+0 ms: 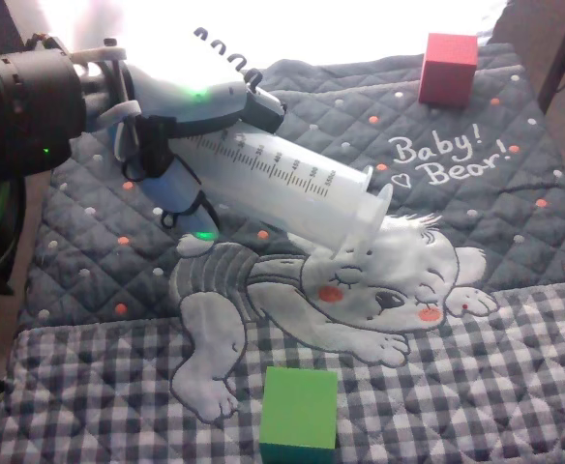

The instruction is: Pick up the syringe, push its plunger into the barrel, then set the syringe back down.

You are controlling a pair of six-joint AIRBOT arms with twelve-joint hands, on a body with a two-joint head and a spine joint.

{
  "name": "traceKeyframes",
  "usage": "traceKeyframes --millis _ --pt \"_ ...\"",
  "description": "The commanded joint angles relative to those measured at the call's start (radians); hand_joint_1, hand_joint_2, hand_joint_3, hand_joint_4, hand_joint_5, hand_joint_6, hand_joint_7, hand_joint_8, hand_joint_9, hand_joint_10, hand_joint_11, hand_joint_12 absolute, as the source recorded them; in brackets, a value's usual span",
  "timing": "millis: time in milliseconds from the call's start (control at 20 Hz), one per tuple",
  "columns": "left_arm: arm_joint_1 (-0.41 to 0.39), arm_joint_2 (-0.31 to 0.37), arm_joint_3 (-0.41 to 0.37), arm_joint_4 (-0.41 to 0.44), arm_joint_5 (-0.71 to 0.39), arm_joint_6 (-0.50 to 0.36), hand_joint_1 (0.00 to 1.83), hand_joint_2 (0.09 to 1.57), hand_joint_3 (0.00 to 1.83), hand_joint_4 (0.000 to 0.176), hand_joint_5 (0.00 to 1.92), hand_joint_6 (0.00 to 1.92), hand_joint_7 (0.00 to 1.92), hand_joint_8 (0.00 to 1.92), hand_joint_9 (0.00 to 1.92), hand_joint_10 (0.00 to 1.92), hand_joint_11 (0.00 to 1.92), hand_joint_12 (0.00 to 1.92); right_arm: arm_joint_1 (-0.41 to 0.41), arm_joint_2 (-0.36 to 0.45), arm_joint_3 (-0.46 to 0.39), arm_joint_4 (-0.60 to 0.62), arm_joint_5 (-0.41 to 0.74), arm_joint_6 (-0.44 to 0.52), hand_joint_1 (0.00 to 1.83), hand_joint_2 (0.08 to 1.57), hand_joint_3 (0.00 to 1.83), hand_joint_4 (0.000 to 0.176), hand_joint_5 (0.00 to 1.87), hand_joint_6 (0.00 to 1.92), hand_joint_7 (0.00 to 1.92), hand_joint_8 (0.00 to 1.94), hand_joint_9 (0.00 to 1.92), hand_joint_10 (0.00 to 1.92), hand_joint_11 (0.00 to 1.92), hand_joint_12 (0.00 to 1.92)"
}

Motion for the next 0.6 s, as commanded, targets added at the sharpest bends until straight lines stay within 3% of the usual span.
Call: traceKeyframes --millis 0,50,100,200,250,350,400,500,550 --pt "-0.012 -0.005 -0.003 -0.026 -0.06 0.0 0.75 1.06 0.0 0.0 0.57 1.8 0.68 1.88 0.87 1.92 0.97 1.92 0.014 0.002 0.0 0.011 0.118 0.001 0.0 0.92 0.01 0.0 0.01 0.0 0.0 0.0 0.0 0.0 0.0 0.0" --pt "-0.013 -0.006 -0.004 -0.024 -0.06 0.0 0.72 1.05 0.0 0.0 0.52 1.65 0.59 1.76 0.77 1.87 0.84 1.92 0.014 0.002 0.0 0.011 0.118 0.001 0.0 0.92 0.01 0.0 0.0 0.0 0.0 0.0 0.0 0.0 0.0 0.0" --pt "-0.013 -0.006 -0.005 -0.022 -0.06 0.0 0.72 1.05 0.0 0.0 0.52 1.65 0.59 1.76 0.77 1.87 0.84 1.92 0.014 0.001 0.0 0.011 0.118 0.001 0.0 0.92 0.01 0.0 0.0 0.0 0.0 0.0 0.0 0.0 0.0 0.0" --pt "-0.01 -0.007 -0.007 -0.013 -0.059 0.0 0.75 1.02 0.0 0.0 0.55 1.13 0.61 1.15 0.73 1.24 0.66 1.44 0.014 0.001 0.0 0.01 0.116 0.001 0.0 0.94 0.02 0.0 0.0 0.0 0.0 0.0 0.0 0.0 0.0 0.0" --pt "-0.008 -0.007 -0.009 -0.009 -0.058 0.0 0.76 1.0 0.0 0.0 0.66 0.59 0.68 0.58 0.72 0.77 0.52 1.21 0.014 0.001 0.0 0.01 0.116 0.001 0.0 0.99 0.01 0.0 0.0 0.0 0.0 0.0 0.0 0.0 0.0 0.0" --pt "-0.003 -0.007 -0.013 -0.004 -0.058 0.0 0.77 0.98 0.0 0.0 0.72 0.25 0.73 0.2 0.72 0.46 0.4 1.18 0.014 0.001 0.0 0.009 0.116 0.001 0.0 0.98 0.0 0.0 0.0 0.0 0.0 0.0 0.0 0.0 0.0 0.0" --pt "-0.002 -0.007 -0.015 0.0 -0.059 0.0 0.77 0.98 0.0 0.0 0.72 0.25 0.73 0.2 0.72 0.46 0.4 1.18 0.014 0.001 0.0 0.009 0.116 0.001 0.0 0.98 0.0 0.0 0.0 0.0 0.0 0.0 0.0 0.0 0.0 0.0" --pt "0.001 -0.006 -0.02 0.008 -0.059 0.0 0.73 0.98 0.0 0.0 0.65 0.02 0.6 0.0 0.61 0.05 0.14 1.11 0.014 0.001 0.001 0.009 0.116 0.001 0.0 0.99 0.0 0.0 0.0 0.0 0.0 0.0 0.0 0.0 0.0 0.0" --pt "0.002 -0.006 -0.021 0.011 -0.059 0.0 0.69 0.96 0.0 0.004 0.56 0.0 0.5 0.0 0.5 0.01 0.03 1.06 0.014 0.001 0.001 0.009 0.116 0.001 0.0 0.98 0.0 0.0 0.0 0.0 0.0 0.0 0.0 0.0 0.0 0.0"
